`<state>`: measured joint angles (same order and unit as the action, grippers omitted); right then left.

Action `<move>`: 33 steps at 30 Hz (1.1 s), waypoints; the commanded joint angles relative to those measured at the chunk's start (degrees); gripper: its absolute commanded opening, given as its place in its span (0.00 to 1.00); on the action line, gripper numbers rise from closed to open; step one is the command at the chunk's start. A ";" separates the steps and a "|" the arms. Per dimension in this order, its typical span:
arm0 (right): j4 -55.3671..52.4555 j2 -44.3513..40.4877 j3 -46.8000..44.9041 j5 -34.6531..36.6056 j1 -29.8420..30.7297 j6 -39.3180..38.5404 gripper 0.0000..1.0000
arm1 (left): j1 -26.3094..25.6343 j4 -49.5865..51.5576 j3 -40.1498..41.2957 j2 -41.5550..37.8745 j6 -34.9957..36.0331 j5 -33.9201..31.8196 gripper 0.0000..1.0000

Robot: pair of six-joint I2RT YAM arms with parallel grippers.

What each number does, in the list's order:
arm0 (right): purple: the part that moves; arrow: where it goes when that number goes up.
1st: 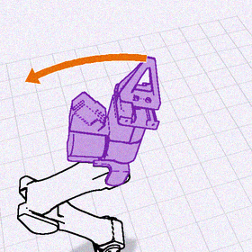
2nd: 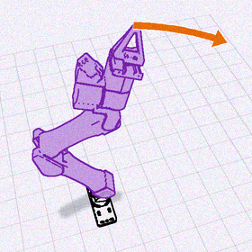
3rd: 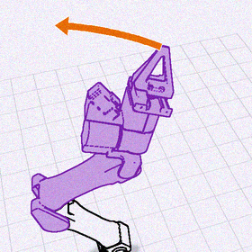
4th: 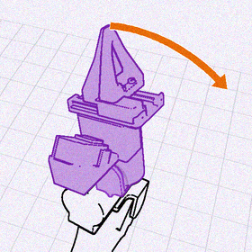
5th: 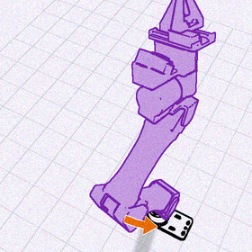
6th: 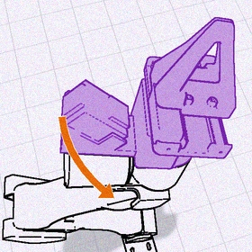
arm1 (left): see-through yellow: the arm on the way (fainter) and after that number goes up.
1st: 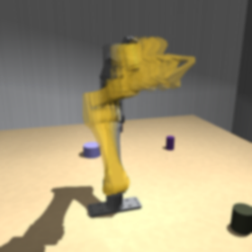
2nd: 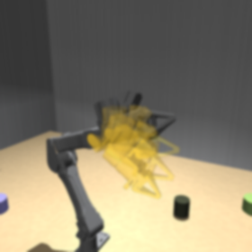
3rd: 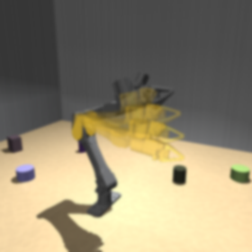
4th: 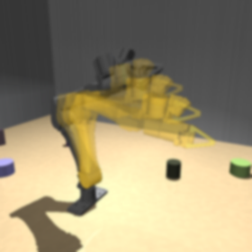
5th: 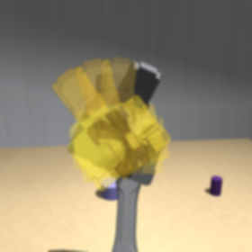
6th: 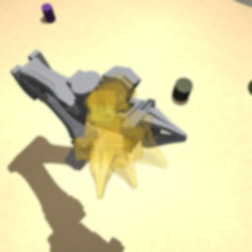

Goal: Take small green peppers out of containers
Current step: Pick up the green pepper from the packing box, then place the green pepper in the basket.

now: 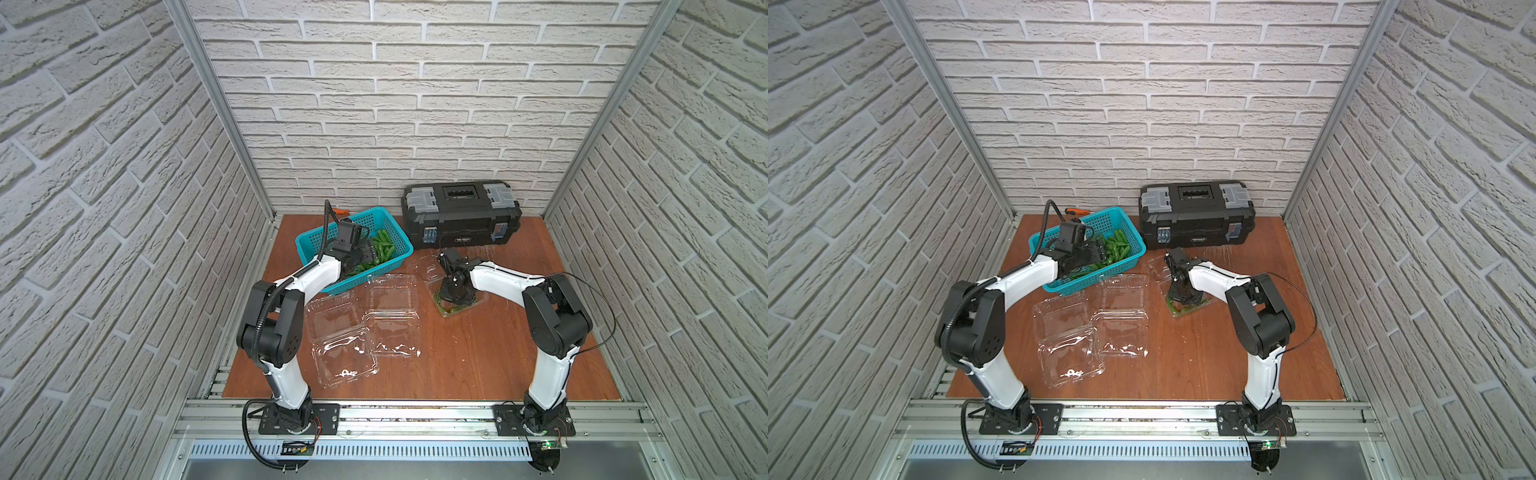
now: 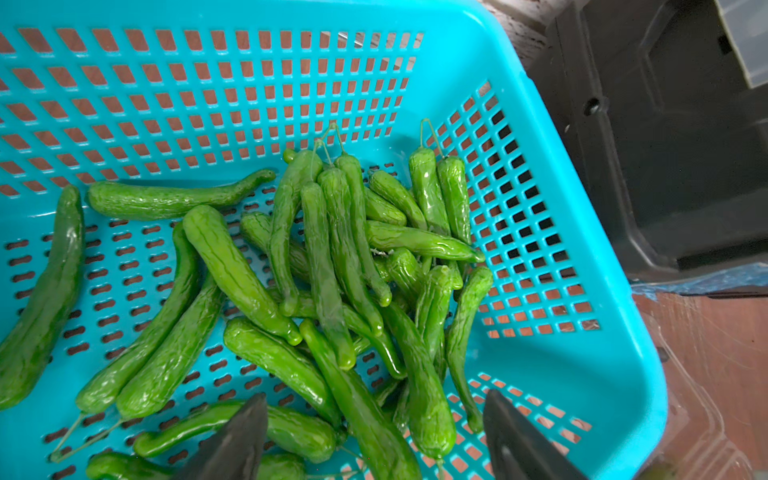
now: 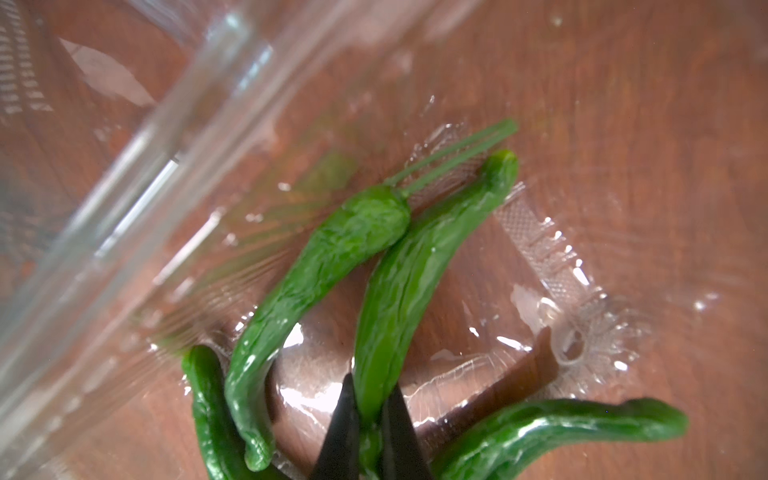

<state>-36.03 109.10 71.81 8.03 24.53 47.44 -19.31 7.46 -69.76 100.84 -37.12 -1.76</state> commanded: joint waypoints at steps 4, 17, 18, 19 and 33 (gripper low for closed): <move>-1.43 -5.21 2.24 3.19 -0.04 -1.78 0.03 | -0.22 -0.64 -0.48 1.38 0.49 1.27 0.81; 7.87 -7.42 17.11 -6.18 4.27 -13.24 0.03 | 1.24 -0.94 0.75 0.02 0.33 0.41 0.81; 10.50 -6.64 18.57 -8.69 4.31 -13.72 0.03 | 1.34 -0.77 0.76 -0.08 0.30 0.28 0.81; 12.93 -5.61 20.29 -11.41 4.38 -13.86 0.03 | 1.51 -0.60 0.76 -0.16 0.21 0.26 0.81; 10.89 10.98 43.83 -21.78 4.81 -13.22 0.32 | 2.24 1.33 1.74 -3.19 0.30 -3.51 0.88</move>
<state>-24.47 123.48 116.01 -14.00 29.10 36.03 -17.63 9.13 -68.66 99.90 -37.10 -3.64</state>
